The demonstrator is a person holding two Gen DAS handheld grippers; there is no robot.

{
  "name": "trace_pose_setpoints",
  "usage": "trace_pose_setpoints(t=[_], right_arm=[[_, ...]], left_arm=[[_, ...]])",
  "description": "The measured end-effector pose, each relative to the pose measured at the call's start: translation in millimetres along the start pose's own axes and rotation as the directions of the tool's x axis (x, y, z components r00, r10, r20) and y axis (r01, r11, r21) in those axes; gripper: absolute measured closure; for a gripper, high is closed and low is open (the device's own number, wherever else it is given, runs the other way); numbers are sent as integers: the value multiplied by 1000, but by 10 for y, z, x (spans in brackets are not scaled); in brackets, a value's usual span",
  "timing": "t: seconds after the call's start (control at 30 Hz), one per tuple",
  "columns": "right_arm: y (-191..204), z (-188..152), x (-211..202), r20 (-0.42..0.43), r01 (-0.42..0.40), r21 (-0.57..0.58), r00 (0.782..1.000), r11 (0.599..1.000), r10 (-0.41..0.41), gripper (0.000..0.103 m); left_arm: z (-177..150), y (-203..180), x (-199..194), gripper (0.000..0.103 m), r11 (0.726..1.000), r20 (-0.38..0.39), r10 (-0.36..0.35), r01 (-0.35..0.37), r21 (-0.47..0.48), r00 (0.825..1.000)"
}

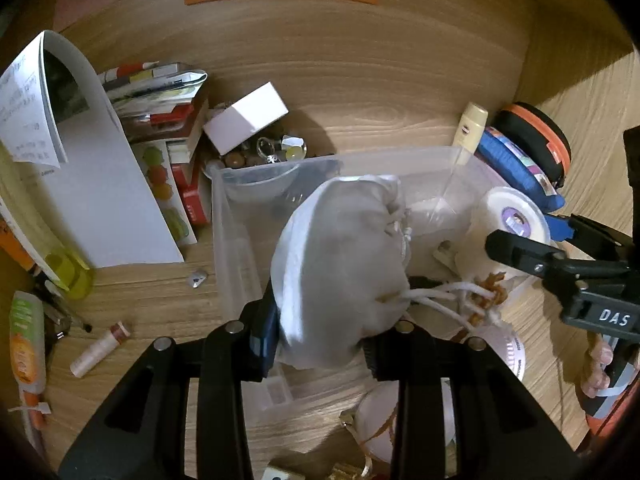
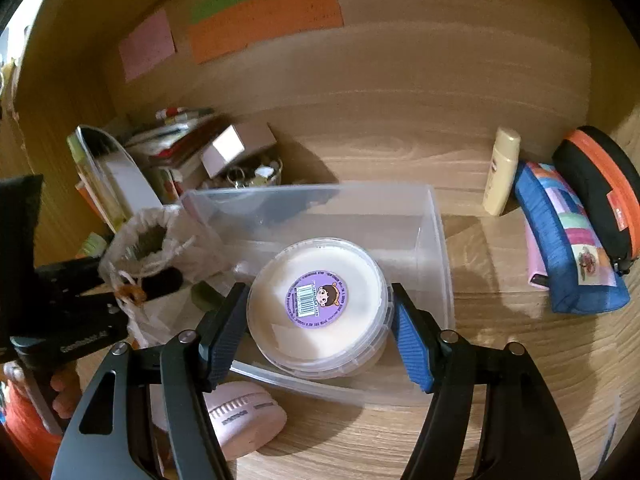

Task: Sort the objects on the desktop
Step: 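Lower the cream tub and white pouch into the clear box and open both grippers, then grasp the pink round fan with the right gripper while the left grasps the red pouch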

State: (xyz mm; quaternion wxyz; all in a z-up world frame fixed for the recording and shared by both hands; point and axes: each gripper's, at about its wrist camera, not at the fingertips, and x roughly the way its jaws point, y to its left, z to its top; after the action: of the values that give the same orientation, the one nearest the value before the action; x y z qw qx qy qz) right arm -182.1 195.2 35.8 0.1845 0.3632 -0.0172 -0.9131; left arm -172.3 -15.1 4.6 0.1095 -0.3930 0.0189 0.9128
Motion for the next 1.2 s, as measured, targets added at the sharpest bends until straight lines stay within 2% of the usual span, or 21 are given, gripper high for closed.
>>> trace_pose_setpoints(t=[0.27, 0.37, 0.4, 0.5, 0.57, 0.7, 0.83, 1.03, 1.2], right_arm=[[37, -24, 114, -80, -1, -16, 997, 1000, 0, 38], [59, -42, 101, -97, -7, -26, 995, 1000, 4, 37], [63, -46, 93, -100, -9, -27, 995, 1000, 6, 37], [73, -59, 48, -97, -28, -21, 995, 999, 26, 37], [110, -54, 1, -83, -15, -36, 996, 999, 12, 37], [169, -73, -99, -68, 2, -60, 998, 998, -6, 36], [178, -125, -197, -56, -4, -50, 998, 999, 1, 29], [185, -234, -352, -51, -2, -39, 999, 999, 0, 25], [185, -332, -499, -36, 6, -36, 999, 999, -8, 21]], left_arm=[[-18, -61, -17, 60, 998, -34, 60, -59, 29, 998], [-36, -91, -74, 48, 998, -34, 51, -49, 43, 998], [-40, -106, -122, 35, 997, -20, 67, -66, 44, 998], [-60, -156, -264, 26, 991, 46, 113, -116, 64, 993], [-78, -190, -337, 25, 986, 71, 137, -142, 84, 988], [-114, -178, -425, 20, 987, 76, 132, -138, 81, 988], [-148, -150, -497, 12, 989, 80, 129, -134, 58, 988], [-281, -125, -619, 9, 985, 81, 155, -160, 63, 985], [-441, -31, -689, 8, 987, 49, 152, -154, 35, 987]])
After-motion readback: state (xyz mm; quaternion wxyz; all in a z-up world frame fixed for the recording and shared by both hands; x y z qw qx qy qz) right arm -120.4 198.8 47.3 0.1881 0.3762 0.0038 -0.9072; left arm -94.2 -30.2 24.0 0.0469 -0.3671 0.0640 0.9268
